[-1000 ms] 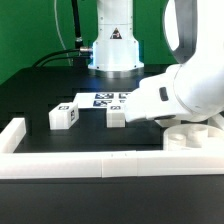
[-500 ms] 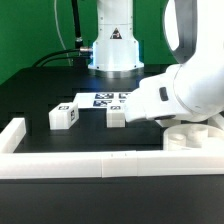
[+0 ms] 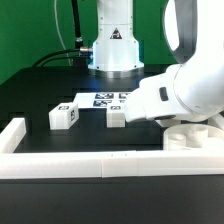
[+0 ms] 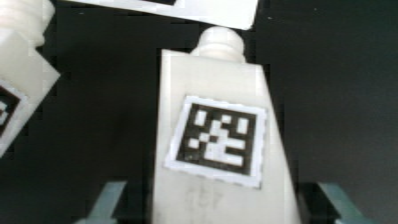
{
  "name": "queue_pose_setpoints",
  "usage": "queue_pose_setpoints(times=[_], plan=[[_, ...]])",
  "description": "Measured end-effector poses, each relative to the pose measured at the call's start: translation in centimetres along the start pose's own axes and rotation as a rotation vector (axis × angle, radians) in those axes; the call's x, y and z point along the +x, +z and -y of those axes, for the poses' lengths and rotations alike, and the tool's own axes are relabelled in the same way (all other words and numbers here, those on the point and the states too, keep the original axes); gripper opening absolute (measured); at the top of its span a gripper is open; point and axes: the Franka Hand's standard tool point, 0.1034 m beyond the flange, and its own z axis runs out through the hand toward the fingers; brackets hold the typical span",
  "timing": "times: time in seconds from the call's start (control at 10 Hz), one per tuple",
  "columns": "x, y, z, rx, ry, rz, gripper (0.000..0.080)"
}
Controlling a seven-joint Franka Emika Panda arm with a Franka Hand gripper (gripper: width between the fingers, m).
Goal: Assemble stool
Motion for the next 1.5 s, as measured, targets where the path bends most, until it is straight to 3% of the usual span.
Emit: queue_pose_setpoints(times=[0.4,0.5,0.6,0.9,1.1,1.2,1.4,1.5], plan=[[-4.4,-5.8,-0.1,-0.001,-0.019,-0.028,0.0325],[-4.2,-7.4,-0.4,-0.005,-0.035,-0.088,0.0325],[-3.1,-8.4,-0.4,-0.012,-0.034,-0.233,0.0325],[-2.8,-9.1,-0.5,-0.027,-0.032,-0.459,0.0325],[-4.8,-13.9,-0.3,-0.03,-0.054,-0.561,0.0325],[-5.1,-15.5,-0.3,-0.037,-0.053,-0.645,0.0325],[-4.5,-15.0,-0.4,-0.045,-0.05,-0.777,0.0325],[-4.1,-15.6,-0.4,-0.052,-0.05,-0.865,0.0325]])
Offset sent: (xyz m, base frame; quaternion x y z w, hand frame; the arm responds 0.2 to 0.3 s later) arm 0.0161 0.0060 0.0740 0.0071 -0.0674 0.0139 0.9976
